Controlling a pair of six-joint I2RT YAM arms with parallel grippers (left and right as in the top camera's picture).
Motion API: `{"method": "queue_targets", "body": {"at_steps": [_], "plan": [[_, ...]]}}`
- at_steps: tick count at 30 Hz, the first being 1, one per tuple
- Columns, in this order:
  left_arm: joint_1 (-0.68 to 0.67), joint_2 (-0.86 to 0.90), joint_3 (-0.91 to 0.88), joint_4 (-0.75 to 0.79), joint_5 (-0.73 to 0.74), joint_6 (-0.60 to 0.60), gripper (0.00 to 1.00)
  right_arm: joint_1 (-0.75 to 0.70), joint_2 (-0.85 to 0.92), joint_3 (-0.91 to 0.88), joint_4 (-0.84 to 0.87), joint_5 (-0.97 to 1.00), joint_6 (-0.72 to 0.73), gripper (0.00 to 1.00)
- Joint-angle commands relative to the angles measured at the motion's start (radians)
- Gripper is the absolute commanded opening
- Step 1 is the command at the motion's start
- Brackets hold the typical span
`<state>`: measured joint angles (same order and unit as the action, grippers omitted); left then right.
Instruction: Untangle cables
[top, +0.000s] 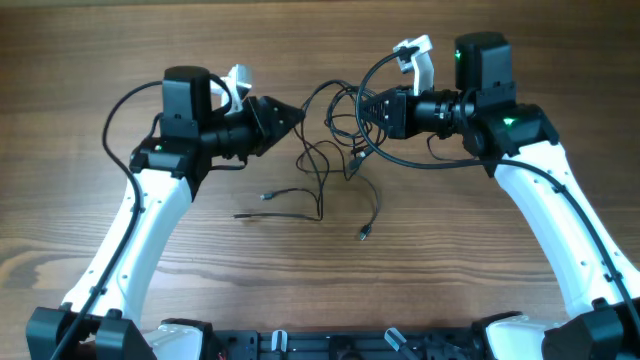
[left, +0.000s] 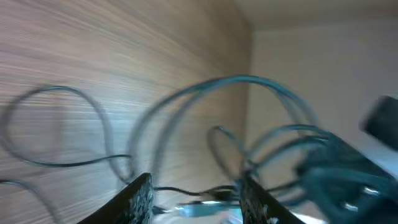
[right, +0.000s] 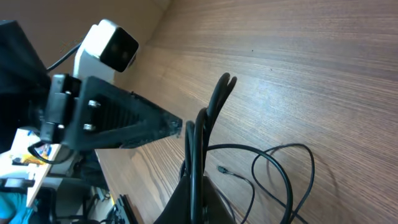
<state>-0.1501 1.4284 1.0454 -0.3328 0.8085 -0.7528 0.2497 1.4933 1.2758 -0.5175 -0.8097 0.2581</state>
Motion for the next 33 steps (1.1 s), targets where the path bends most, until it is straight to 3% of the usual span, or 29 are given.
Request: {"method": "queue_targets", "body": {"at_steps": [1,10,16,19,22,28,33], "plan": [[0.0,-0.015,0.002,0.104,0.212,-0.158,0.48,-0.002,-0.002,0.005,0.004,0.0,0.004,0.04],[-0.098,0.047,0.002,0.11,0.124,-0.205,0.45,-0.002,-0.002,0.005,0.007,-0.056,0.006,0.04],[-0.144,0.053,0.002,0.109,-0.025,-0.204,0.43,-0.002,-0.002,0.005,0.004,-0.06,0.006,0.04],[-0.143,0.053,0.002,0.109,-0.049,-0.197,0.2,-0.002,-0.002,0.005,0.004,-0.059,0.006,0.04],[-0.143,0.053,0.002,0.109,-0.051,-0.194,0.05,-0.002,-0.002,0.005,0.003,-0.051,0.006,0.04],[-0.143,0.053,0.002,0.109,-0.051,-0.182,0.04,-0.002,-0.002,0.005,0.001,-0.044,0.006,0.04],[-0.071,0.053,0.002,0.041,-0.069,-0.02,0.04,-0.002,-0.002,0.005,-0.048,0.038,0.003,0.04]]}}
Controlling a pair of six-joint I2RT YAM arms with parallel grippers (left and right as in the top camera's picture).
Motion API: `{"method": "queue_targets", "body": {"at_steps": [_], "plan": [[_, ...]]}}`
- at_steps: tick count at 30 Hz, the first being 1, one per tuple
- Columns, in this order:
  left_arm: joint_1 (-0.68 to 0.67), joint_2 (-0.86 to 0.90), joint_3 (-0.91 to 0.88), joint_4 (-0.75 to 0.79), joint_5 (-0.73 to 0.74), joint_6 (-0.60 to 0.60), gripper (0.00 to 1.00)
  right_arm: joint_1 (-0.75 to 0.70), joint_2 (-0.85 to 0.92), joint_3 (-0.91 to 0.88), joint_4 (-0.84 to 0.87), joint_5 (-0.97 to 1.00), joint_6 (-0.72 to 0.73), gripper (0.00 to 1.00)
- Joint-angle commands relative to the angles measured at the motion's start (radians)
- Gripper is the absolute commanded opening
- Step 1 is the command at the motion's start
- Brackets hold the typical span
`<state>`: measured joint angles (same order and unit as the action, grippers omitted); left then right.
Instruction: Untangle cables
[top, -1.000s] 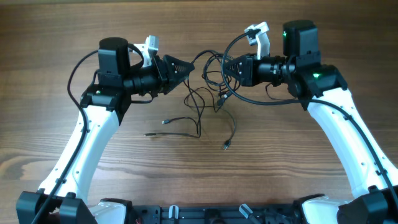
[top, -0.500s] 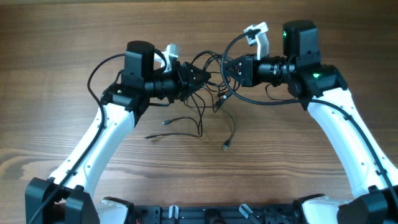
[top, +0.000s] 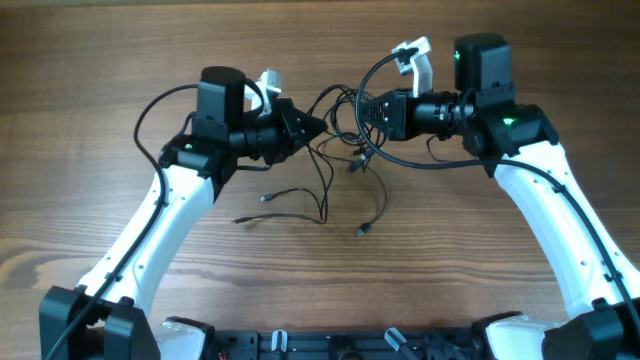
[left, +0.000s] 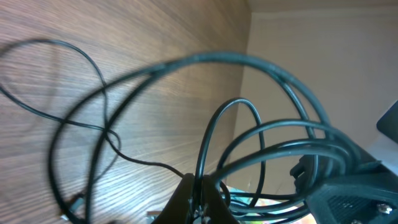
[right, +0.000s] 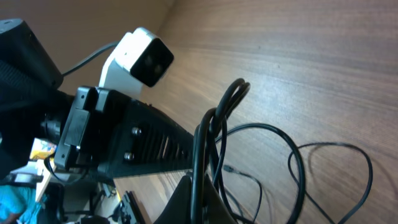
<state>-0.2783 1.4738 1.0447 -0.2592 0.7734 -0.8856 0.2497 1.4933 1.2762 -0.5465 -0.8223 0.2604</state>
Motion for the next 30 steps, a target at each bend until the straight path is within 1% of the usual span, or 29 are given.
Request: {"method": "queue_targets", "body": {"at_steps": [1,5,6,7,8,10,11,12,13,14,15,16,18,19,20,21,22,24,25,27,30], "plan": [[0.115,0.007,0.003,-0.062,-0.069,0.151,0.04,-0.002,-0.002,0.005,-0.082,0.092,-0.042,0.04],[0.275,0.007,0.003,-0.07,-0.064,0.153,0.04,-0.002,-0.002,0.005,-0.199,0.092,-0.18,0.04],[0.292,0.007,0.003,-0.07,-0.064,0.153,0.04,-0.002,-0.002,0.005,-0.216,0.09,-0.203,0.04],[0.33,0.007,0.003,-0.067,-0.041,0.153,0.04,0.0,-0.002,0.005,-0.241,0.023,-0.286,0.04],[0.349,0.007,0.003,-0.067,-0.006,0.153,0.04,0.0,-0.002,0.005,-0.271,-0.117,-0.412,0.04],[0.352,0.007,0.003,-0.068,0.016,0.153,0.04,0.001,-0.002,0.005,-0.319,-0.289,-0.576,0.04],[0.348,0.007,0.003,-0.068,0.014,0.154,0.04,0.001,-0.002,0.005,-0.335,-0.313,-0.618,0.05],[0.348,0.007,0.003,-0.068,0.014,0.154,0.04,0.001,-0.002,0.005,-0.336,-0.299,-0.626,0.04],[0.349,0.007,0.003,-0.068,0.014,0.154,0.04,0.001,-0.002,0.005,-0.326,-0.251,-0.613,0.04],[0.349,0.007,0.003,-0.068,0.014,0.177,0.05,0.0,-0.002,0.005,-0.317,-0.161,-0.552,0.04],[0.349,0.007,0.003,-0.072,0.014,0.193,0.05,0.0,-0.002,0.005,-0.306,-0.027,-0.453,0.04],[0.349,0.007,0.003,-0.083,0.014,0.198,0.05,0.001,-0.002,0.005,-0.306,0.064,-0.406,0.04],[0.337,0.007,0.003,-0.148,0.065,0.198,0.09,0.001,-0.002,0.005,-0.296,0.053,-0.416,0.04],[0.329,0.007,0.003,-0.166,0.089,0.198,0.15,0.001,-0.002,0.005,-0.289,0.053,-0.415,0.04],[0.306,0.007,0.003,-0.198,0.148,0.206,0.31,0.001,-0.002,0.005,-0.274,0.053,-0.414,0.04],[0.254,0.007,0.003,-0.206,0.275,0.249,0.49,0.001,-0.002,0.005,-0.225,0.062,-0.348,0.04],[0.216,0.007,0.003,-0.206,0.294,0.25,0.51,0.001,-0.002,0.005,-0.197,0.061,-0.323,0.04],[0.157,0.008,0.003,-0.194,0.284,0.249,0.52,0.001,-0.002,0.005,-0.148,0.054,-0.264,0.04],[0.121,0.01,0.003,-0.18,0.261,0.243,0.51,0.001,-0.002,0.005,-0.138,0.035,-0.257,0.04],[0.058,0.013,0.003,-0.163,0.171,0.172,0.51,0.001,-0.002,0.005,-0.135,0.011,-0.257,0.04],[0.013,0.013,0.003,-0.092,0.109,0.117,0.5,0.001,-0.002,0.005,-0.139,0.009,-0.257,0.04]]}}
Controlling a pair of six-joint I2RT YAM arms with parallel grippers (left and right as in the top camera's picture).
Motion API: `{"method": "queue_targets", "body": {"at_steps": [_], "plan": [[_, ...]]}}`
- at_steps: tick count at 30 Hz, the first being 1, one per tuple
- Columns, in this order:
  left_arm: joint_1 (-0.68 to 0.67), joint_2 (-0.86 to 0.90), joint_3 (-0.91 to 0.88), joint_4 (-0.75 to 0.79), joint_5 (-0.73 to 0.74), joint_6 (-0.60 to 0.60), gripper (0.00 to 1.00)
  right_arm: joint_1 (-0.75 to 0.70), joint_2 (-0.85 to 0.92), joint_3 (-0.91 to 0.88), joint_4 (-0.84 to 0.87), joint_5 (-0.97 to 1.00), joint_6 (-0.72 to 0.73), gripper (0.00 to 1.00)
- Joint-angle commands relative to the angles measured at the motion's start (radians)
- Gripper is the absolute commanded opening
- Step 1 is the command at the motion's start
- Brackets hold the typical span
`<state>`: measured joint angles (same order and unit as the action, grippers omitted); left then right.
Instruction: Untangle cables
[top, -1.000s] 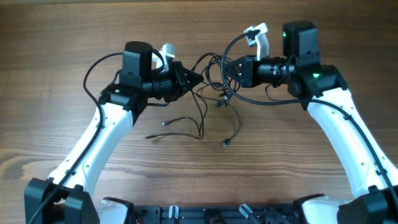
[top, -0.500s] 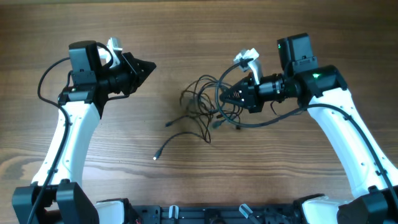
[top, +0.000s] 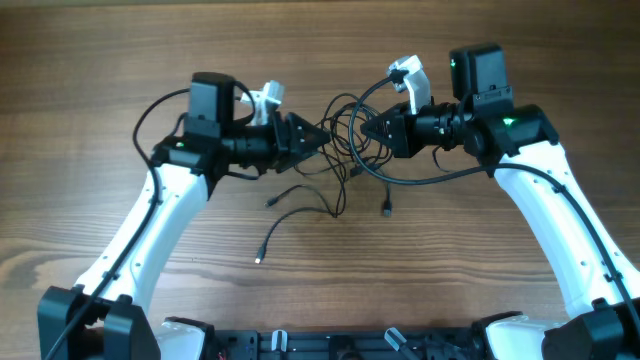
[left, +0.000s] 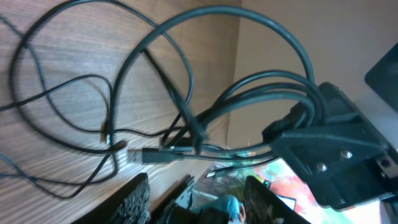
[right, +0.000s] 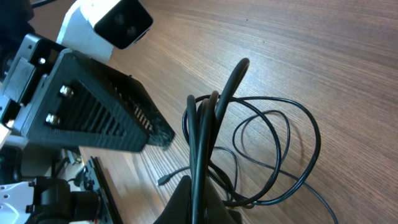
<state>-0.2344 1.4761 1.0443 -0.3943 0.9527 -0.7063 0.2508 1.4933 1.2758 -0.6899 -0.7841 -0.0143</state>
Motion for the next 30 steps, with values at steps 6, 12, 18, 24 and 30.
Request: {"method": "queue_targets", "body": {"at_steps": [6,12,18,24,30], "plan": [[-0.089,0.011,0.003,0.122,-0.232,-0.114,0.47,0.0,-0.002,0.005,0.005,-0.051,0.018,0.04],[-0.145,0.011,0.003,0.137,-0.367,-0.113,0.28,0.0,-0.002,0.005,0.005,-0.051,0.018,0.04],[-0.127,0.01,0.003,0.136,-0.335,-0.104,0.04,-0.001,-0.002,0.005,-0.039,0.113,0.018,0.04],[-0.06,0.01,0.003,0.042,-0.284,-0.03,0.05,-0.002,-0.002,0.005,-0.097,0.388,0.131,0.04],[-0.018,0.01,0.003,0.02,-0.235,0.003,0.06,-0.002,-0.002,0.005,-0.134,0.547,0.249,0.04]]}}
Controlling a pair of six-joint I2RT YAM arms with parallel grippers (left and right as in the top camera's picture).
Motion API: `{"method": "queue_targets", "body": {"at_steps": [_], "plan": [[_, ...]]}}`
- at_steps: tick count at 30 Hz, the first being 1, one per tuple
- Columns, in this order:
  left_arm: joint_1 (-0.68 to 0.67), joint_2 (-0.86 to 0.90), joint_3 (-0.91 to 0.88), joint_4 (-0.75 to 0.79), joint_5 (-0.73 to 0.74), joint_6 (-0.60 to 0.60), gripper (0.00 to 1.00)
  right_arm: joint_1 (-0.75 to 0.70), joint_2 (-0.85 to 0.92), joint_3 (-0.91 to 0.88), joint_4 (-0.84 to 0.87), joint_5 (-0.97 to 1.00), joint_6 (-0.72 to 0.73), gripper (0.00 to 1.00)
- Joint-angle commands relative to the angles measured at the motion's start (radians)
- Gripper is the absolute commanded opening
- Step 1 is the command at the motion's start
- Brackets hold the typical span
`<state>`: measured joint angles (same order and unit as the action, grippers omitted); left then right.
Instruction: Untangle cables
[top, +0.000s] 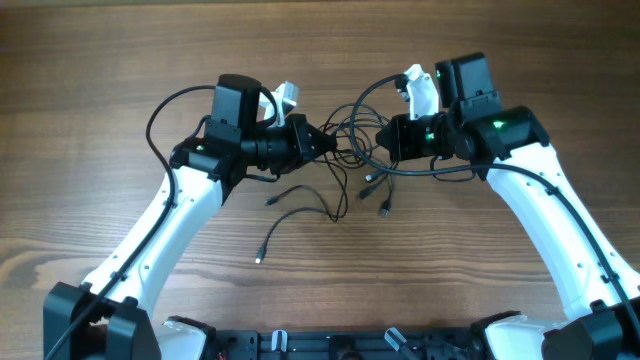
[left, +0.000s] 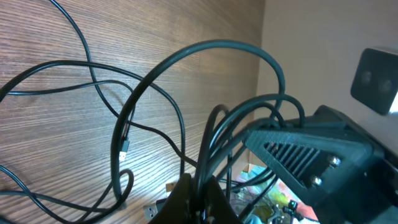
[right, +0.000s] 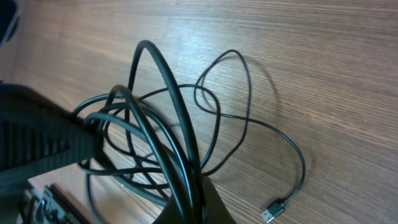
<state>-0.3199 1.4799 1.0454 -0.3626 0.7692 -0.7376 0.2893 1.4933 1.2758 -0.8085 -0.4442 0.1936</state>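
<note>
A tangle of black cables (top: 353, 141) hangs between my two grippers above the wooden table (top: 90, 90). From the left, my left gripper (top: 322, 143) is shut on several strands of it; its wrist view shows the jaws (left: 199, 198) pinched together on thick loops (left: 205, 59). Opposite, my right gripper (top: 388, 140) is shut on a bundle of loops (right: 166, 93), with its jaws (right: 198, 202) closed round them. The two fingertips are a short way apart. A thin cable (top: 300, 214) trails from the tangle over the table.
The thin cable's plug ends lie loose at the table's middle (top: 262, 256), and two more dangle below the tangle (top: 384, 209). A USB plug (right: 272, 213) rests on the wood near the right gripper. The arms' own black wiring arches above each wrist.
My left gripper was open beside the tangle and is now shut on several strands, a little further right. The right gripper has turned and still holds its bundle.
My left gripper stood open left of the tangle while the right held its bundle. Then the left was shut on a strand. After that it was open again and the thin cable lay further down the table. Now both grippers hold the tangle.
</note>
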Motion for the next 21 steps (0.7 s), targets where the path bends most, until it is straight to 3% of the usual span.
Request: {"method": "queue_targets", "body": {"at_steps": [1,8,10,14,18,21], "plan": [[0.071,0.006,0.002,-0.01,-0.051,0.035,0.06,-0.04,-0.002,0.005,-0.015,0.191,0.035,0.04],[0.072,0.006,0.002,0.0,-0.051,0.035,0.05,-0.04,-0.002,0.005,-0.015,0.155,0.014,0.04],[0.117,0.0,0.002,-0.01,-0.049,0.089,0.04,-0.04,-0.002,0.005,-0.016,0.162,0.016,0.04],[0.36,-0.058,0.002,-0.06,0.028,0.124,0.04,-0.04,-0.002,0.005,-0.036,0.147,-0.085,0.04],[0.649,-0.076,0.002,0.001,0.244,-0.015,0.05,-0.04,-0.002,0.005,-0.056,0.072,-0.18,0.04],[0.788,-0.076,0.002,0.022,0.301,-0.061,0.07,-0.04,-0.002,0.005,-0.057,0.04,-0.195,0.04]]}}
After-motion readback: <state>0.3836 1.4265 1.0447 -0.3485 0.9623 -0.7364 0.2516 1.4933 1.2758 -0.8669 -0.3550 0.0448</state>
